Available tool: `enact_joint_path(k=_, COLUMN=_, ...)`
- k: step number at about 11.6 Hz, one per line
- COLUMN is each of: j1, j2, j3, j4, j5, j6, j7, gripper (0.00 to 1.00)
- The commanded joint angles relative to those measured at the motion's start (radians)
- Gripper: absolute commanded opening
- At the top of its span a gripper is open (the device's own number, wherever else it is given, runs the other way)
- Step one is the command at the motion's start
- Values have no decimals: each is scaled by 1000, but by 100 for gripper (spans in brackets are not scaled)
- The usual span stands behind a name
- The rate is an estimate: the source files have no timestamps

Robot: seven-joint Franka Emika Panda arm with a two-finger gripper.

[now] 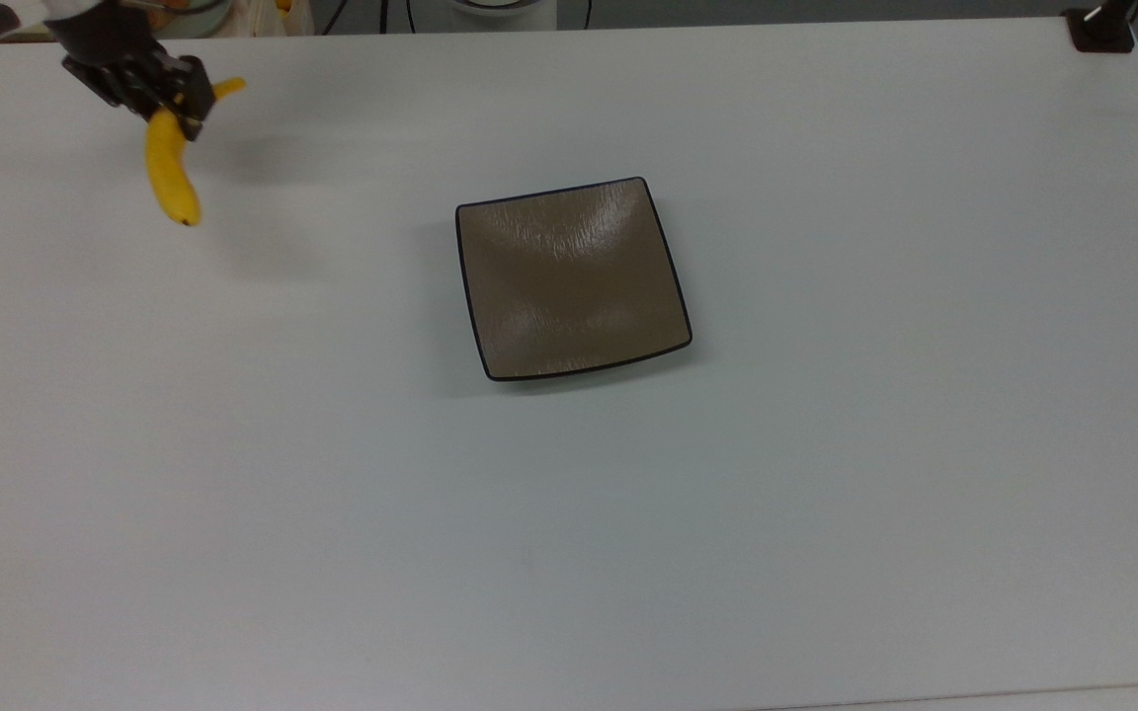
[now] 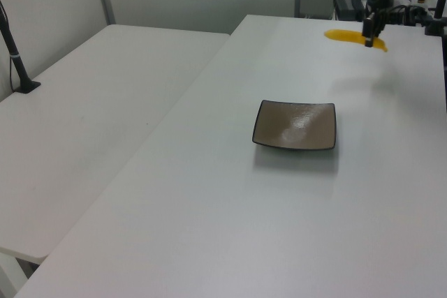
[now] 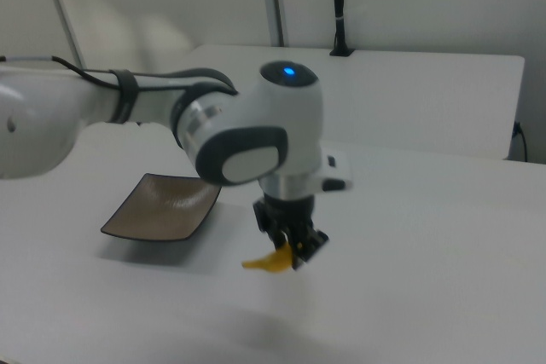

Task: Bananas placed on a ceramic plate
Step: 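Lift the banana and carry it over the brown square plate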

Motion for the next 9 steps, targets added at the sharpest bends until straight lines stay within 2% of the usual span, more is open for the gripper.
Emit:
enact_joint_path(k=1, j1=24, j2=8, j3=158, j4=57, j5=8, j6=-17, j7=227, gripper=17)
enact_joint_path(k=6, j1=70, j2=31, j3=305, j4=97, j5=0, j6=6, j7=430, gripper=18)
enact_joint_path(k=8, j1=74, j2=50, j3=396, j4=100, j5=-9, j6=43, j7=502, gripper=21)
enact_joint_path(k=9, j1=88, j2=61, j3=422, j4=100, j5=-9, j6=78, j7=530, gripper=21)
